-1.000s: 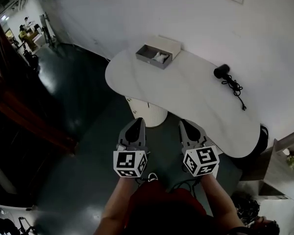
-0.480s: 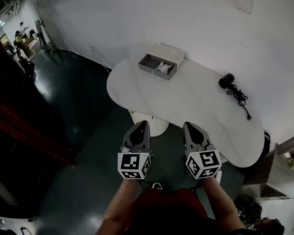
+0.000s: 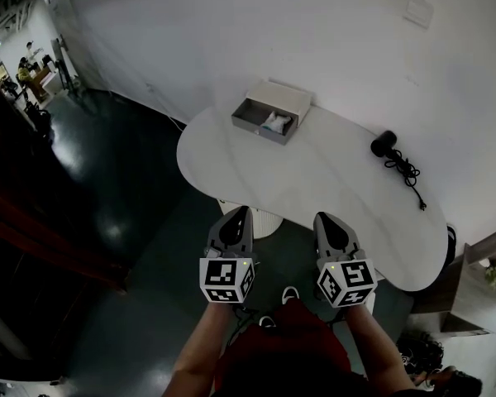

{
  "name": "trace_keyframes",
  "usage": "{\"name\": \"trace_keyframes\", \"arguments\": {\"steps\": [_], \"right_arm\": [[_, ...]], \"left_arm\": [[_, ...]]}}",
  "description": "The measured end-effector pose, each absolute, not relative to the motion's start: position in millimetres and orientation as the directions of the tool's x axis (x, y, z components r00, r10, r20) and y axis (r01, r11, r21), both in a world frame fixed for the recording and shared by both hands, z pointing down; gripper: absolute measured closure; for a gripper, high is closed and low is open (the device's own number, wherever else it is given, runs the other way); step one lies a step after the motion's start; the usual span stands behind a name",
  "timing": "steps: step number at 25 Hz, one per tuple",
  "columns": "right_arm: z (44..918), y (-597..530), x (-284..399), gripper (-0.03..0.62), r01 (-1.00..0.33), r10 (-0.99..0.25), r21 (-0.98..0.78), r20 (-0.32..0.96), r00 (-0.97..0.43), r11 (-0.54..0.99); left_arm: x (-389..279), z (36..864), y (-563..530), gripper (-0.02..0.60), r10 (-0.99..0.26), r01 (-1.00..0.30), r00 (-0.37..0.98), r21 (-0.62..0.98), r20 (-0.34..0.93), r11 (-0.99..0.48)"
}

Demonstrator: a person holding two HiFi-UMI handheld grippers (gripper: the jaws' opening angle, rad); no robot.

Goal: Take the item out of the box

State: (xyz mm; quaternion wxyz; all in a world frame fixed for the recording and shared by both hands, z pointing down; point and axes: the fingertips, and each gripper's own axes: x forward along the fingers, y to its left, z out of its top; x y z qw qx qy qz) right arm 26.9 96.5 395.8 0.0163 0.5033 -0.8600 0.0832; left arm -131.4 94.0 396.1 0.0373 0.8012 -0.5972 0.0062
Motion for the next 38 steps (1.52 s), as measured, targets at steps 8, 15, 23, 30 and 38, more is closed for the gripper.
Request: {"name": "trace_keyframes", "arguments": {"steps": [8,15,23,30,38], "right_arm": [[405.6,48.7,36.8,0.580,-0.885,-0.881,-0.146,0.115,-0.459,0.442],[408.8,-10.0,37.0,0.580,-0.885,-0.882,-0.146,0.108,-0.458,0.442],[417.3,-65.2,37.5,0.580,-0.882,-0.877,-0.162,0.128,-0.463,0.442],[421.9,-100.5,47.6,0.580,-0.889,-0.882,-0.170,0.144,-0.450,0.426],[429.8,-128.2,57.6,0.580,-0.892,-0.882,-0.182,0.159,-0.443,0.414]], "left_arm": [[-126.8,399.7,42.2,0.560,-0.949,-0.950,0.311,0.048,0.052,-0.309],[-127.6,406.8,-18.7,0.560,-0.949,-0.950,0.310,0.056,0.060,-0.307],[-123.4,410.7,-79.9,0.558,-0.944,-0.947,0.320,0.051,0.084,-0.316],[-117.8,417.1,-117.2,0.557,-0.939,-0.945,0.326,0.060,0.105,-0.322],[-112.4,427.0,-153.1,0.471,-0.938,-0.949,0.317,0.037,0.143,-0.315]]}}
